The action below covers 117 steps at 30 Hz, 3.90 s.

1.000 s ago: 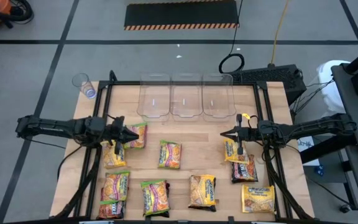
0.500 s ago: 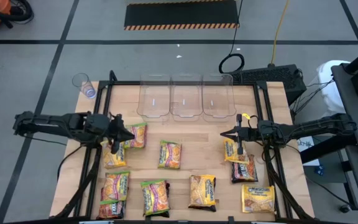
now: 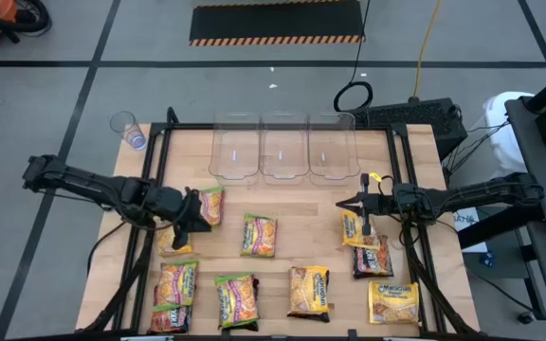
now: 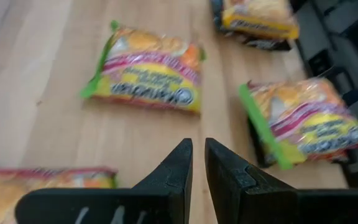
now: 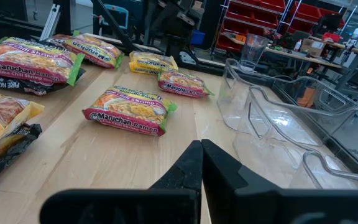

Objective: Sort Maruchan noodles
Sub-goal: Put the green noodle pack into the center transparent bin

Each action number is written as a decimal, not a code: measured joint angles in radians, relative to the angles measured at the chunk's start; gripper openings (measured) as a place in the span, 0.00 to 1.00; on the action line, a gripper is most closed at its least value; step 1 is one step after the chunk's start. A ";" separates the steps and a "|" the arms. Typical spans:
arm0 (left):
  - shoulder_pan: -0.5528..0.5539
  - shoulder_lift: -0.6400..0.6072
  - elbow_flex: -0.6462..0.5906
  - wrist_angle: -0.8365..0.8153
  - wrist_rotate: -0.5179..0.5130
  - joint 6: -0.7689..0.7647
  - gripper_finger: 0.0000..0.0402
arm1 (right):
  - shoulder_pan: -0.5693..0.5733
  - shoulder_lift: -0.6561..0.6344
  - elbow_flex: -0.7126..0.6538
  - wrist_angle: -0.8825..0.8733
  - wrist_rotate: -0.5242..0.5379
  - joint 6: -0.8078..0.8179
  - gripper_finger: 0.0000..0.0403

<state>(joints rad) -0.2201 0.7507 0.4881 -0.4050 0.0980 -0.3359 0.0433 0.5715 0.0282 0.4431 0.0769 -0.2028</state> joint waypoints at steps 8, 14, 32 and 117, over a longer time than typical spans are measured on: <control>-0.054 0.126 0.000 0.137 -0.061 0.043 0.12 | 0.000 0.000 0.000 0.000 0.000 0.000 0.00; -0.033 0.208 0.000 0.205 -0.065 -0.013 0.12 | 0.000 0.000 0.000 0.000 0.000 0.000 0.00; -0.116 0.231 0.000 0.303 0.271 -0.365 0.12 | 0.000 0.000 0.000 0.000 0.000 -0.026 0.00; -0.129 0.659 0.000 0.550 0.389 -0.792 0.12 | 0.000 0.000 0.000 0.001 0.000 -0.026 0.00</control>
<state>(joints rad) -0.3489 1.4101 0.4877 0.1454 0.4873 -1.1278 0.0429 0.5715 0.0283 0.4442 0.0769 -0.2291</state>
